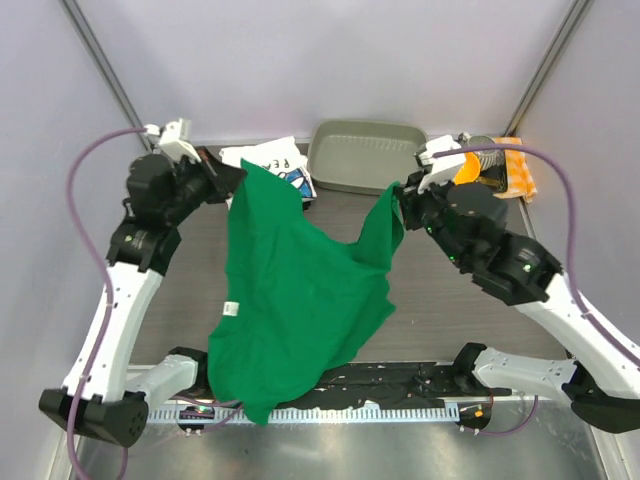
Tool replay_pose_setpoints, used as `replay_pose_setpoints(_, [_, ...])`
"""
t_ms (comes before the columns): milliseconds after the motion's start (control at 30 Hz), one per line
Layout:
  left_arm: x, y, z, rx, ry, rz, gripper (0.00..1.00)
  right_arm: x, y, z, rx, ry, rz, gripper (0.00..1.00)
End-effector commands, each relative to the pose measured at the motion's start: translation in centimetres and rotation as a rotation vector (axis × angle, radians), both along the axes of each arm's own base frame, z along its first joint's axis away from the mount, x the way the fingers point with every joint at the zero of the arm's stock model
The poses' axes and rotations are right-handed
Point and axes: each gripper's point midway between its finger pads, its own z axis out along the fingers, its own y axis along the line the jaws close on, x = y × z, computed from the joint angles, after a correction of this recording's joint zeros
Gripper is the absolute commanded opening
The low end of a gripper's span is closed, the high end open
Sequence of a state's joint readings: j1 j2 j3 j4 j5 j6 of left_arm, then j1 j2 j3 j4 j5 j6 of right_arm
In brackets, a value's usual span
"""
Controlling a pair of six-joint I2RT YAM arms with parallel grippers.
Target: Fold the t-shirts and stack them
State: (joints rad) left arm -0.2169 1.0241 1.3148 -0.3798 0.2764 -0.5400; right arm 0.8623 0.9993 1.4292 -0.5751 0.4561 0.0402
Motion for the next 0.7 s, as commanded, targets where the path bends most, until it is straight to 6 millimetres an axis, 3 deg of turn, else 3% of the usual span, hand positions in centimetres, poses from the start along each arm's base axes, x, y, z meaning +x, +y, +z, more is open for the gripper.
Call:
replay_pose_setpoints(0, [3.1, 0.6, -0.4, 0.012, -0.100, 0.067, 0.00, 3.8, -3.8, -0.6, 0.045, -0.069, -0.245, 0.01])
replay_pose_setpoints(67, [5.3, 0.5, -3.7, 0.035, -0.042, 0.081, 0.00, 5.6, -4.3, -3.1, 0.088, -0.010, -0.250, 0.01])
replay_pose_setpoints(100, [6.1, 0.7, -4.6, 0.042, -0.027, 0.097, 0.00, 6.9, -5.9, -3.2, 0.116, -0.016, -0.306, 0.01])
replay_pose_setpoints(167, [8.1, 1.1, -6.8, 0.054, 0.013, 0.117, 0.00, 8.7, -6.5, -5.4, 0.125, 0.030, -0.353, 0.01])
replay_pose_setpoints(200, [8.6, 1.2, -7.4, 0.058, 0.027, 0.126, 0.00, 10.0, -7.8, -6.3, 0.127, 0.053, -0.403, 0.01])
replay_pose_setpoints(233, [9.3, 1.7, -7.7, 0.064, 0.031, 0.140, 0.00, 10.8, -7.9, -6.9, 0.141, 0.076, -0.416, 0.01])
replay_pose_setpoints(267, [10.2, 1.9, -8.8, 0.072, 0.056, 0.152, 0.00, 12.1, -7.4, -8.7, 0.151, 0.132, -0.411, 0.01])
replay_pose_setpoints(333, [11.3, 2.7, -9.0, 0.093, 0.060, 0.176, 0.00, 13.5, -8.0, -10.0, 0.175, 0.167, -0.425, 0.01])
replay_pose_setpoints(400, [12.2, 3.1, -9.8, 0.104, 0.075, 0.185, 0.00, 15.0, -7.2, -11.2, 0.199, 0.184, -0.399, 0.01])
replay_pose_setpoints(467, [13.0, 3.8, -8.9, 0.098, 0.054, 0.202, 0.00, 16.2, -6.9, -11.4, 0.208, 0.178, -0.396, 0.01])
replay_pose_setpoints(500, [13.6, 4.1, -9.3, 0.099, 0.064, 0.211, 0.00, 17.1, -6.6, -12.6, 0.195, 0.206, -0.394, 0.01])
replay_pose_setpoints(567, [14.3, 4.5, -7.9, 0.104, 0.036, 0.223, 0.00, 18.2, -6.7, -11.9, 0.203, 0.200, -0.402, 0.01])
replay_pose_setpoints(600, [14.6, 4.8, -7.6, 0.106, 0.031, 0.229, 0.00, 18.9, -6.7, -12.5, 0.196, 0.214, -0.406, 0.01])
replay_pose_setpoints(633, [14.7, 4.9, -7.3, 0.112, 0.027, 0.231, 0.00, 19.3, -6.7, -11.6, 0.204, 0.198, -0.407, 0.01])
replay_pose_setpoints(667, [14.9, 5.0, -5.7, 0.115, -0.004, 0.236, 0.00, 19.6, -6.7, -11.3, 0.207, 0.191, -0.407, 0.01])
